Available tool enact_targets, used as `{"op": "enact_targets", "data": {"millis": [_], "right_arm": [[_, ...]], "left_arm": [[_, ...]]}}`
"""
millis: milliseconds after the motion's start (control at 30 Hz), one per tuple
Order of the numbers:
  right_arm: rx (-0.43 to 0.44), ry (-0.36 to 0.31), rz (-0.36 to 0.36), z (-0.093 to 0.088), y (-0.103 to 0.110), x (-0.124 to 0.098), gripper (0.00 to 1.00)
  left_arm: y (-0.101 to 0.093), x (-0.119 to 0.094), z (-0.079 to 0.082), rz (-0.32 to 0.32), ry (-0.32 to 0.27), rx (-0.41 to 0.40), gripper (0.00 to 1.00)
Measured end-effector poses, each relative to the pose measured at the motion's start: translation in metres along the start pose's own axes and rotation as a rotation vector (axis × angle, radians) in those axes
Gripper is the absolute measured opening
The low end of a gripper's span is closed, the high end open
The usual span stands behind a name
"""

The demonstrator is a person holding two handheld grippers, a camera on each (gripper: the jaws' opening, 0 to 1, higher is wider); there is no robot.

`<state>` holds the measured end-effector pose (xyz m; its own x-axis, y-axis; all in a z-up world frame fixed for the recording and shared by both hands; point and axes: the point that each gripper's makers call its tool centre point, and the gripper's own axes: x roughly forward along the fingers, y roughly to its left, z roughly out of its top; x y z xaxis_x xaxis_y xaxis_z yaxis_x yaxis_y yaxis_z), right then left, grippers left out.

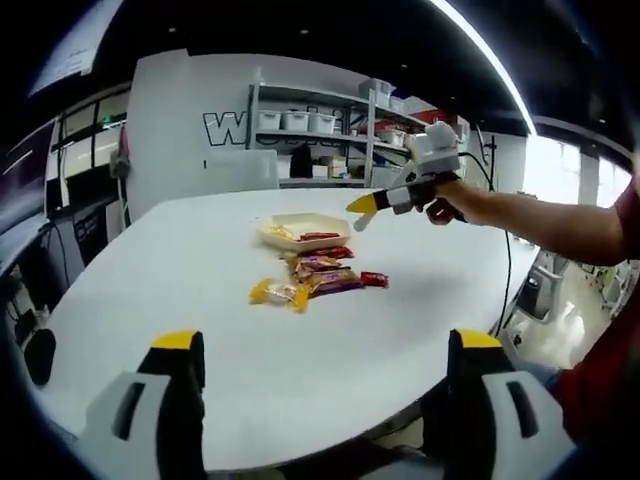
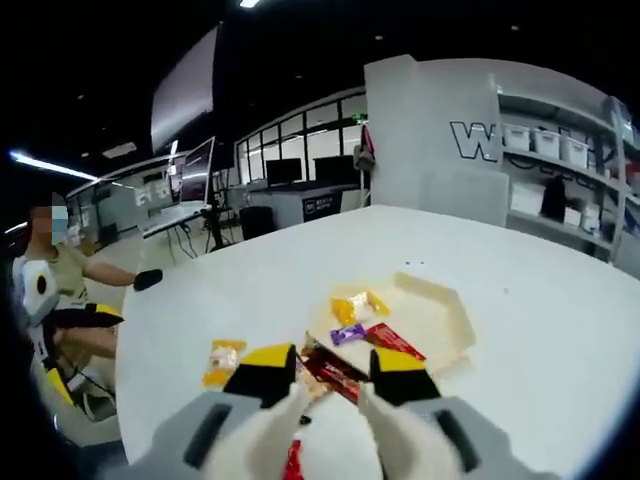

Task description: Place the target food into the container with the food tongs after gripping and lifting it, then release it inside without dropping or visibly crushing the food.

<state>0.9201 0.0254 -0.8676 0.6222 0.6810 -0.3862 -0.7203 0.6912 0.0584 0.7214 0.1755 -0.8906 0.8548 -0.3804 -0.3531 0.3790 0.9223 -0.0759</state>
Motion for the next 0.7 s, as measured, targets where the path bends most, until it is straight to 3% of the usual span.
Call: {"op": "enact_targets", "data": {"millis": [700], "right_arm": [[0.056,0.017,0.037,-0.036,0.023,-0.009,0.24]], "left_arm": [[-0.009,0.004,-0.004,-0.029,0.015,0.017,0.99]]}}
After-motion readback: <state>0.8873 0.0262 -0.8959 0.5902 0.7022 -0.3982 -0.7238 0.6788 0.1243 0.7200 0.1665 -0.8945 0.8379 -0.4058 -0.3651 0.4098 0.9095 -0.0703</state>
